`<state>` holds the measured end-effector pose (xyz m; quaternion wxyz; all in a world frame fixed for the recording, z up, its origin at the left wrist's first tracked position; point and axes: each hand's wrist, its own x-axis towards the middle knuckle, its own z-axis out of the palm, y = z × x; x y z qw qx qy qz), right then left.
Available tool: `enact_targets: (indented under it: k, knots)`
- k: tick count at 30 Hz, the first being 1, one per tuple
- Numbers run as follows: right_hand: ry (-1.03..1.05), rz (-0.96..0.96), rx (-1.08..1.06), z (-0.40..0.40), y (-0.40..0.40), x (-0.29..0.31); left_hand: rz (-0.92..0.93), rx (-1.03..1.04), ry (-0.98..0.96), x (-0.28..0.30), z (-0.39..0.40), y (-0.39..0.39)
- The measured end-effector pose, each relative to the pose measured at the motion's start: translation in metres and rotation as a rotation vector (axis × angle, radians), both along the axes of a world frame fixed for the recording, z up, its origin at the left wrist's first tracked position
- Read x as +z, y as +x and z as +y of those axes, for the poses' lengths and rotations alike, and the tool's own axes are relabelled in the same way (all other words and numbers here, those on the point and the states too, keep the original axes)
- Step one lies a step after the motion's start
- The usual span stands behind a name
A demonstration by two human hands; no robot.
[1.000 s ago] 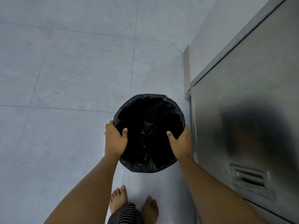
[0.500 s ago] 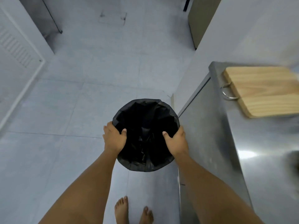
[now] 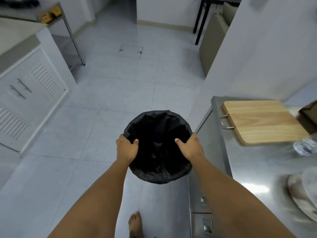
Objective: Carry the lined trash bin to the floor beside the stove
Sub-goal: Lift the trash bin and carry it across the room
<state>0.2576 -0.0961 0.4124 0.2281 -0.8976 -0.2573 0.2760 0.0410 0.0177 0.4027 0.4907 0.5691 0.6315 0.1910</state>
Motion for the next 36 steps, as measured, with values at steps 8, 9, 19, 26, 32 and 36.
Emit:
enact_targets:
  k: [8, 9, 19, 26, 32, 36]
  knots:
    - [-0.025, 0.004, 0.009, 0.052, 0.020, -0.001, -0.030, -0.085, -0.037, -0.001, 0.071, 0.016]
    - [-0.024, 0.000, 0.010, 0.063, 0.023, -0.002, -0.029, -0.085, -0.037, -0.009, 0.085, 0.018]
    - [-0.019, 0.007, -0.029, 0.168, 0.067, 0.010, -0.044, -0.107, -0.018, 0.004, 0.191, 0.066]
    - [-0.010, 0.019, -0.047, 0.249, 0.123, 0.014, -0.064, -0.102, 0.020, 0.008, 0.274, 0.129]
    - [-0.002, 0.028, -0.047, 0.343, 0.212, 0.019, -0.050, -0.080, 0.017, 0.003, 0.368, 0.216]
    - [-0.002, 0.029, -0.041, 0.401, 0.271, 0.029, -0.035, -0.061, 0.011, 0.009, 0.423, 0.275]
